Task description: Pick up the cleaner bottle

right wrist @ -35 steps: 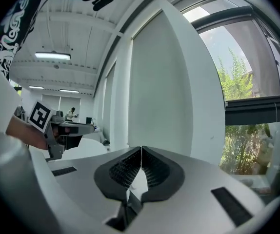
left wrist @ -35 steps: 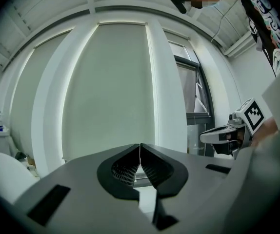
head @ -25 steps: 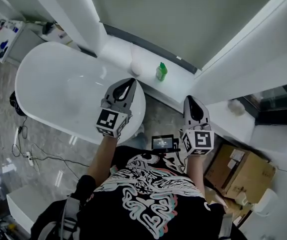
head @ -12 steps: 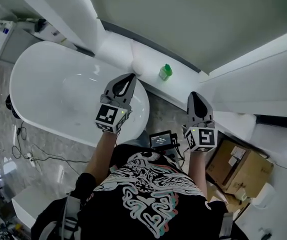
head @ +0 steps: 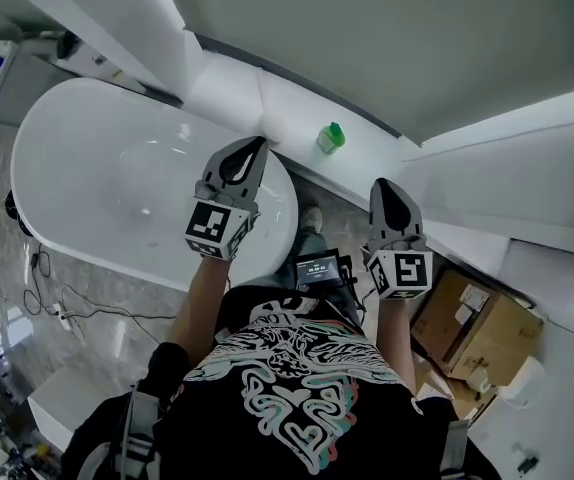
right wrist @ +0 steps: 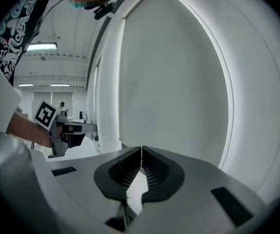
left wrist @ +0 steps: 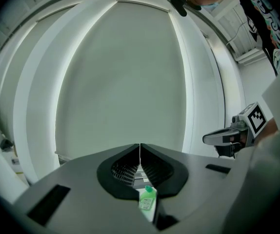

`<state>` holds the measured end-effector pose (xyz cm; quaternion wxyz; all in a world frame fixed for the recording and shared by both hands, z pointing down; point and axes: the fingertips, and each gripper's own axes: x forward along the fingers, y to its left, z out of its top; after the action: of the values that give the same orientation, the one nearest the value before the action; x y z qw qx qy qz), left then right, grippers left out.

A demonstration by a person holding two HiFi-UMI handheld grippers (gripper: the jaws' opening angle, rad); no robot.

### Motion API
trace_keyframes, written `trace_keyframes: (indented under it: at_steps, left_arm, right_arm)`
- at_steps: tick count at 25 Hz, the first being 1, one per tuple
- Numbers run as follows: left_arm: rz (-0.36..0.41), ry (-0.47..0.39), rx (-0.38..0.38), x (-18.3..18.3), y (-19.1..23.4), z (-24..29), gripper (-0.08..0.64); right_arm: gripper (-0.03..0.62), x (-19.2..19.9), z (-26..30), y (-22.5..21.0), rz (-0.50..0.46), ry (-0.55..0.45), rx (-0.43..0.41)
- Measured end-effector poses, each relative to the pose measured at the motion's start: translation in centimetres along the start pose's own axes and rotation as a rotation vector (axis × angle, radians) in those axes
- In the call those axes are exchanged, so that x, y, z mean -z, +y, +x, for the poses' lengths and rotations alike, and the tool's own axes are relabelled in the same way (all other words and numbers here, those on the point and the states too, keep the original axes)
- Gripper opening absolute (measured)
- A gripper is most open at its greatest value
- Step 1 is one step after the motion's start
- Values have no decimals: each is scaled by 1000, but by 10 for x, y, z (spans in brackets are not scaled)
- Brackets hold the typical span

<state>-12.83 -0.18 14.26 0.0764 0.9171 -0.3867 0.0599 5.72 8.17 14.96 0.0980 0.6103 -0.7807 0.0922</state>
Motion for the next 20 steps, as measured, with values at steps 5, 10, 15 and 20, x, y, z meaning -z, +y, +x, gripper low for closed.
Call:
trace_keyframes:
  at_steps: [5, 10, 15, 20]
  left_arm:
    - [-8, 12, 0, 5, 8, 15, 18]
    - [12, 35, 17, 15, 9, 35, 18]
    - [15, 59, 21, 31, 11, 46, 18]
    - [2, 87, 18, 53, 22, 54, 18]
  right_arm:
    - [29, 3, 15, -9, -1, 7, 5]
    - [29, 10, 30, -22, 7, 20, -15]
    - [29, 27, 41, -29, 61, 45, -50]
    - [29, 45, 59, -33, 52, 84, -55]
